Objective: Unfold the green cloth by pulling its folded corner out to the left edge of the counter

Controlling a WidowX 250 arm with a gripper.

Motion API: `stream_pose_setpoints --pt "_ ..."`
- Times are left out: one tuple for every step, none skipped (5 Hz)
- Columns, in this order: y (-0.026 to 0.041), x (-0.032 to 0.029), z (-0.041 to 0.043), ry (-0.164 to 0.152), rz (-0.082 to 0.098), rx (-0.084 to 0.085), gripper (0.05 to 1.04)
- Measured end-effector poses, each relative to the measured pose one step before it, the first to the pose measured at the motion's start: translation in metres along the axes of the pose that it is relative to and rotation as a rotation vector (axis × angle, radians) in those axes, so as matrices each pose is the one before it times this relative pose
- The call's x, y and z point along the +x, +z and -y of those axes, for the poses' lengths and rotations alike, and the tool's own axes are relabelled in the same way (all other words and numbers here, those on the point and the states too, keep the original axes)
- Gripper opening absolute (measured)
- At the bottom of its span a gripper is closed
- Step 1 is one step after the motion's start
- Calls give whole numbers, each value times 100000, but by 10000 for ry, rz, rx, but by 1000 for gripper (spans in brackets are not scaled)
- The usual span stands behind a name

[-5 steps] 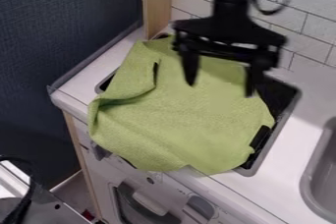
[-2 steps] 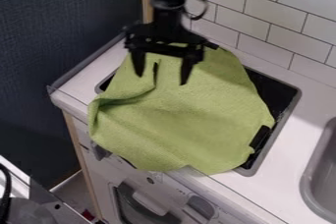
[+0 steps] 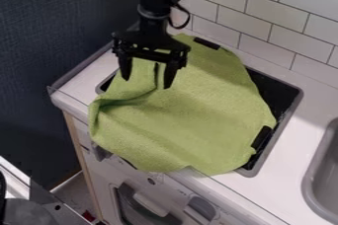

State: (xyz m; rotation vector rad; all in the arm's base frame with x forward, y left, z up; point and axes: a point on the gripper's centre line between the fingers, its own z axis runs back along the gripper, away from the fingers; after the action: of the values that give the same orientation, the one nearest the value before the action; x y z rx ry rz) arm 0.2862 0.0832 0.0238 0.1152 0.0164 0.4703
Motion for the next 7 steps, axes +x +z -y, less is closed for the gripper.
stream_pose_setpoints --pt "-1387 987 -1238 -33 -322 -158 1000" --pt "-1887 -57 -106 -143 -444 -152 1000" --pt "-661 882 -417 -42 11 -35 946" --pt "-7 -56 -145 11 -43 30 650" --pt "-49 114 -30 46 67 22 344" --pt "1 184 74 -149 116 -46 136" --pt "43 13 105 -88 7 -131 51"
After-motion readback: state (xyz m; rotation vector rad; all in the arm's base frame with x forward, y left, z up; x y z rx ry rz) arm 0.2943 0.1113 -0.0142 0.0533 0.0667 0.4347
